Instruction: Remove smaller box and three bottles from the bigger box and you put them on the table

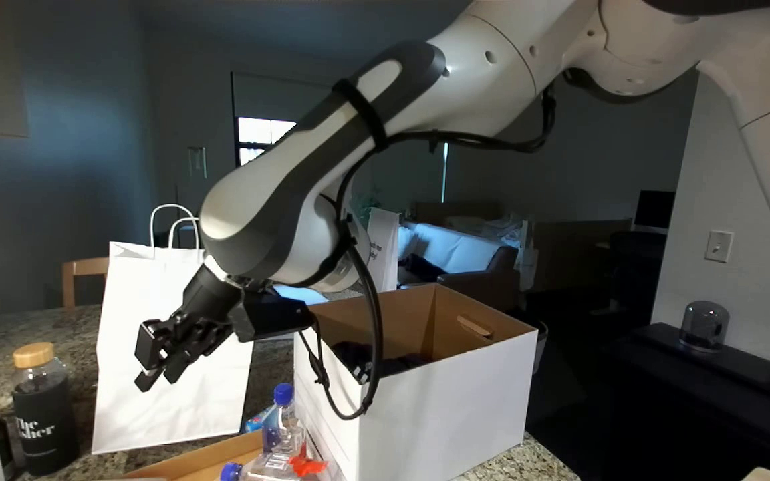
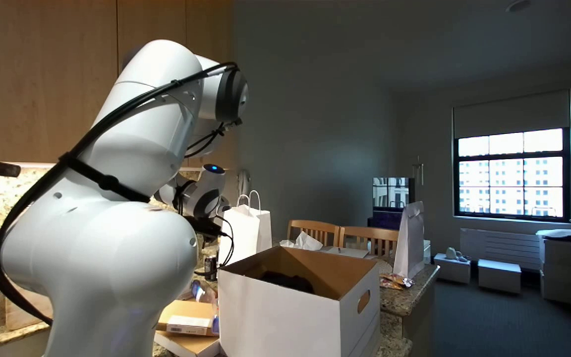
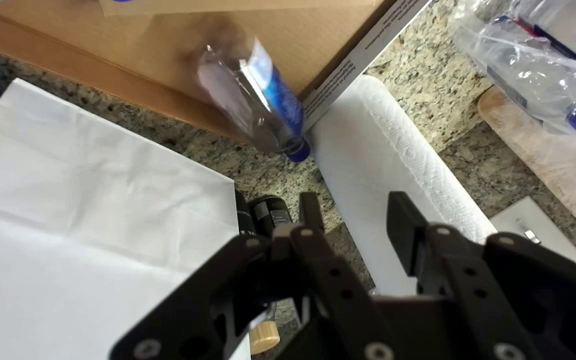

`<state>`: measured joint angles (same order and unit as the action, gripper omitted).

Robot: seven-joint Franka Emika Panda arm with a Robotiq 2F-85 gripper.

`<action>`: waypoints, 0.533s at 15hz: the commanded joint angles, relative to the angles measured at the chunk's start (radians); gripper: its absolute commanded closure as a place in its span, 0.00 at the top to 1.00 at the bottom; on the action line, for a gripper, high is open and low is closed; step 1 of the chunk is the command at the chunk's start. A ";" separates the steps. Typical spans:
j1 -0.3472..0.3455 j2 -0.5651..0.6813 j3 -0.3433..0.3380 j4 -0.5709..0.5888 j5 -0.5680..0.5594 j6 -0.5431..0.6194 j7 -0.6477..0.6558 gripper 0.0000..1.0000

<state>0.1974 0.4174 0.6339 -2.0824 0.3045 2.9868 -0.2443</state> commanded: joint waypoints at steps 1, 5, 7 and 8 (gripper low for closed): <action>-0.014 0.013 0.025 0.006 0.016 -0.001 -0.011 0.15; -0.021 0.009 0.029 0.006 -0.016 -0.019 0.032 0.15; 0.005 -0.014 -0.011 0.001 -0.028 -0.058 0.081 0.15; 0.049 -0.041 -0.075 -0.006 -0.051 -0.110 0.147 0.15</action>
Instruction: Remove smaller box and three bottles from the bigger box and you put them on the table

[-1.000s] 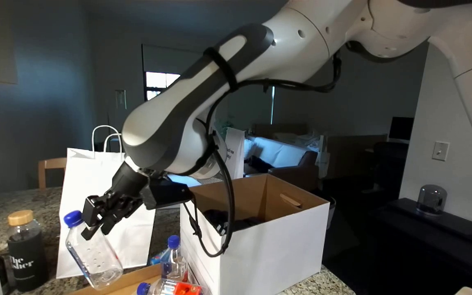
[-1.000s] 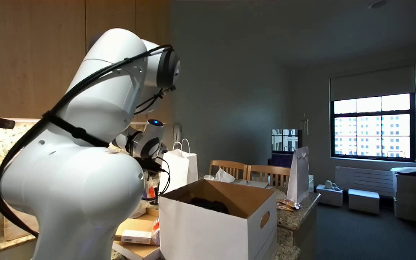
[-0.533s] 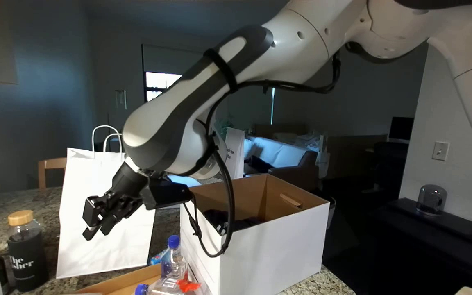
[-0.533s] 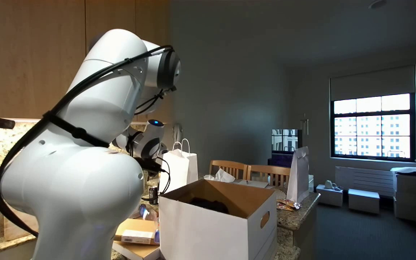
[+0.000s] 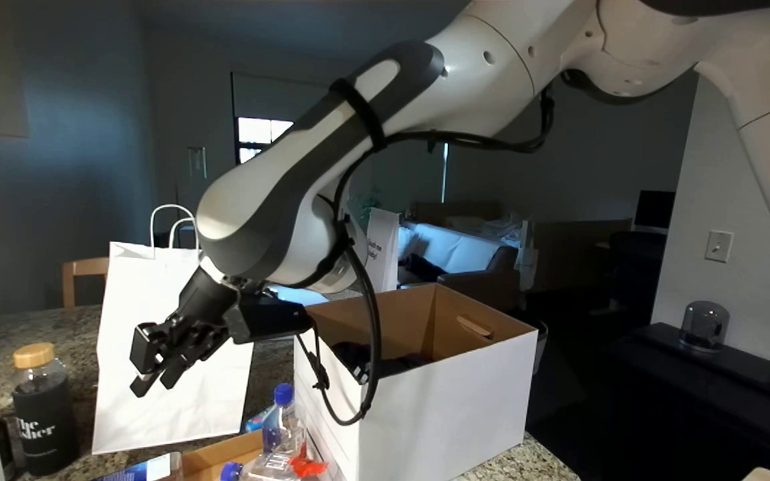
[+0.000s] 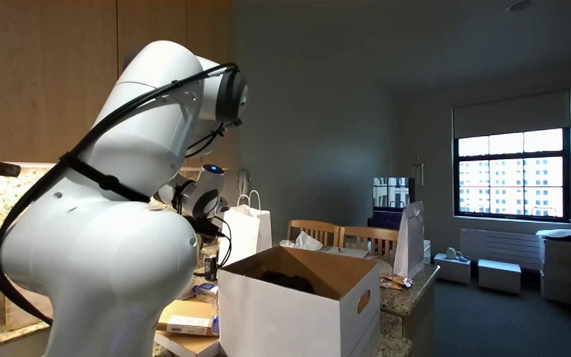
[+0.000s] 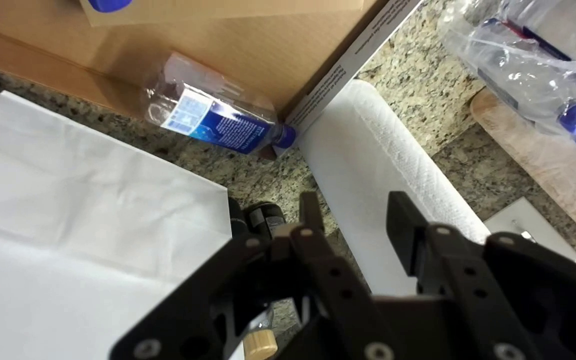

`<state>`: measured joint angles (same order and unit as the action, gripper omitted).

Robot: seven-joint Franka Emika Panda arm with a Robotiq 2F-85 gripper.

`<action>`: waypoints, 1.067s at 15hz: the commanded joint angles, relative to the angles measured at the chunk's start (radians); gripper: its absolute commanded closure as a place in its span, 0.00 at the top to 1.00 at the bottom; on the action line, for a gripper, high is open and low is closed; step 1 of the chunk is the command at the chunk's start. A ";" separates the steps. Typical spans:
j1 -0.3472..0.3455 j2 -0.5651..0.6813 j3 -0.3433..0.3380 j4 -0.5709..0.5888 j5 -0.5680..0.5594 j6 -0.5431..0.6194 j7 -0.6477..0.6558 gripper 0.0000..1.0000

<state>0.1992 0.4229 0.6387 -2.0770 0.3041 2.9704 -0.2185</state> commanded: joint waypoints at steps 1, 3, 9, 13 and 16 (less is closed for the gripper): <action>0.077 -0.068 -0.131 -0.014 -0.070 -0.163 0.179 0.15; 0.132 -0.083 -0.216 0.004 -0.121 -0.281 0.270 0.15; 0.206 -0.097 -0.263 0.126 -0.170 -0.601 0.365 0.15; 0.260 -0.117 -0.275 0.195 -0.209 -0.677 0.402 0.15; 0.287 -0.144 -0.297 0.229 -0.267 -0.697 0.490 0.72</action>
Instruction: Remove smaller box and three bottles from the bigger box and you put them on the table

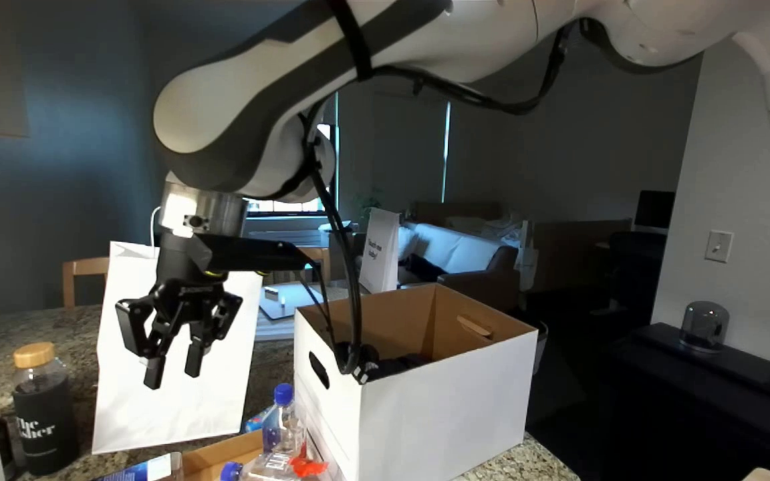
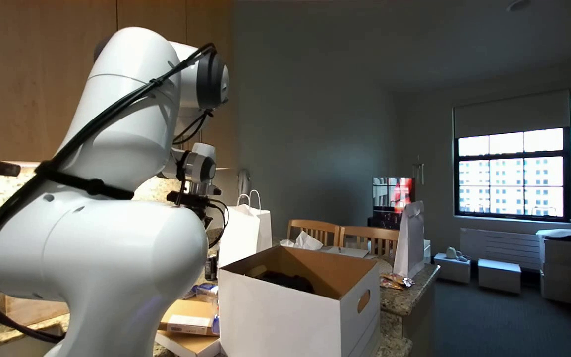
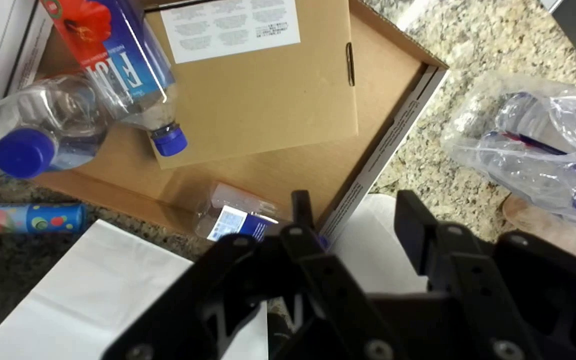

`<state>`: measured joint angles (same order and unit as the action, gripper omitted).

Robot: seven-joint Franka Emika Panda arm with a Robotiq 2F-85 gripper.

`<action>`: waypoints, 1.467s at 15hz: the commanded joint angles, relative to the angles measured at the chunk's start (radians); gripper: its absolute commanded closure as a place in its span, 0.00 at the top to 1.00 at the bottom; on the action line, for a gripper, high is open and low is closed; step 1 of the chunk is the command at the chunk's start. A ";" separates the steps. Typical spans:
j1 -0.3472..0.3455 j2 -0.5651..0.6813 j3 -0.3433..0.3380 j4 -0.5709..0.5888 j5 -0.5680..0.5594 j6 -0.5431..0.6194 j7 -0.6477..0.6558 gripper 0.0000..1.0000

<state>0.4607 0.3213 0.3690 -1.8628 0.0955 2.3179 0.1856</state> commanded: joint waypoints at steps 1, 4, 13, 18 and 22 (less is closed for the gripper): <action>0.030 -0.055 -0.034 0.017 -0.077 -0.045 0.116 0.77; 0.032 -0.086 -0.058 0.034 -0.127 -0.062 0.207 0.96; -0.034 -0.173 -0.149 0.047 -0.187 -0.243 0.498 1.00; -0.107 -0.229 -0.178 0.030 -0.188 -0.357 0.506 1.00; -0.169 -0.263 -0.199 0.004 -0.175 -0.467 0.462 1.00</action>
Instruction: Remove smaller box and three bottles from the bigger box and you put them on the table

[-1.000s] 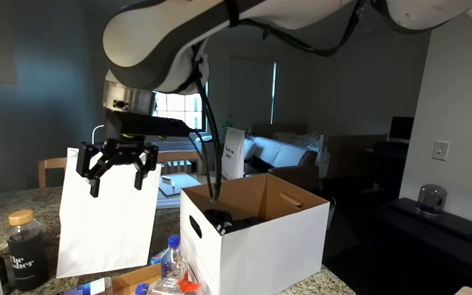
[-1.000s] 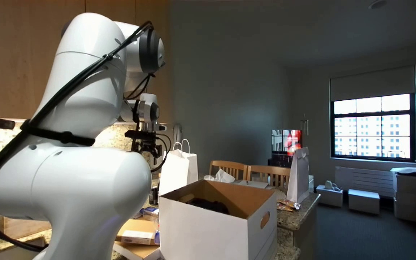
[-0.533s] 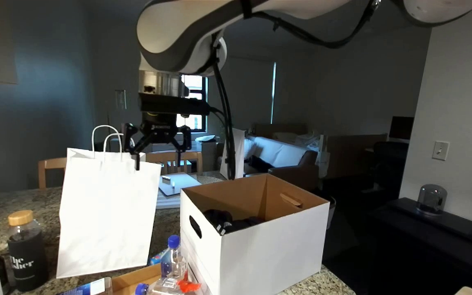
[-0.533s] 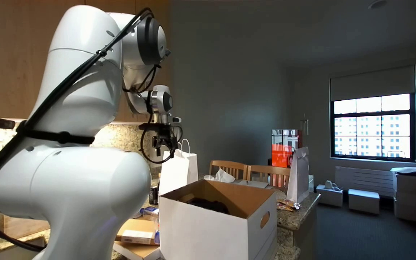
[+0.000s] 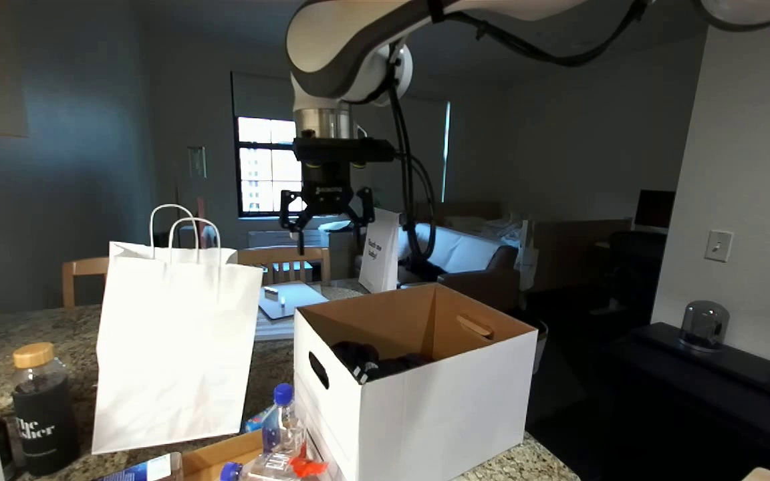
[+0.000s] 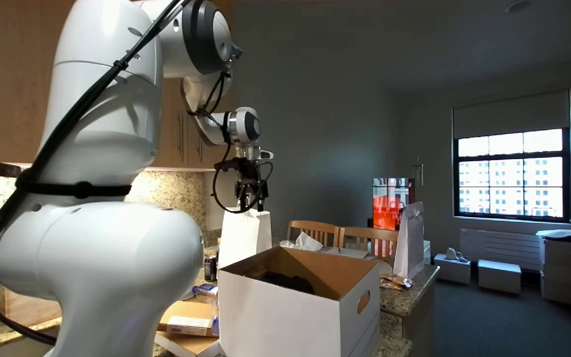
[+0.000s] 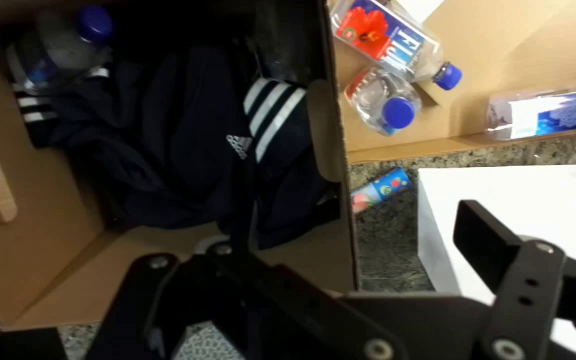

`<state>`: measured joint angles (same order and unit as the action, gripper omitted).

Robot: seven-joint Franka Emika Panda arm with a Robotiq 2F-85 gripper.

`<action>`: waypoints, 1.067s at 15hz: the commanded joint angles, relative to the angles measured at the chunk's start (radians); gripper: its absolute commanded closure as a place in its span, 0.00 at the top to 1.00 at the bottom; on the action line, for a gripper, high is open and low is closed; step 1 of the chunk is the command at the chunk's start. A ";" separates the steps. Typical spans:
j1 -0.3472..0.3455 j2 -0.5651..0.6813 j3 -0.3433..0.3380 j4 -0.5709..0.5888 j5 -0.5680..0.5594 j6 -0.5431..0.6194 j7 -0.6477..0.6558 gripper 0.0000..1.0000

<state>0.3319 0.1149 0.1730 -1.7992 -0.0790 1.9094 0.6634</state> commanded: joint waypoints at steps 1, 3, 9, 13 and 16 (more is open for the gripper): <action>-0.054 -0.063 -0.006 -0.072 0.005 -0.075 -0.029 1.00; -0.080 -0.076 -0.014 -0.107 0.008 -0.090 -0.068 1.00; -0.149 -0.168 -0.047 -0.234 0.005 -0.043 -0.200 1.00; -0.179 -0.237 -0.056 -0.304 0.008 0.017 -0.284 1.00; -0.199 -0.250 -0.067 -0.323 0.030 0.023 -0.336 1.00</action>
<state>0.1596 -0.0919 0.1105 -2.0651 -0.0783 1.9008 0.3985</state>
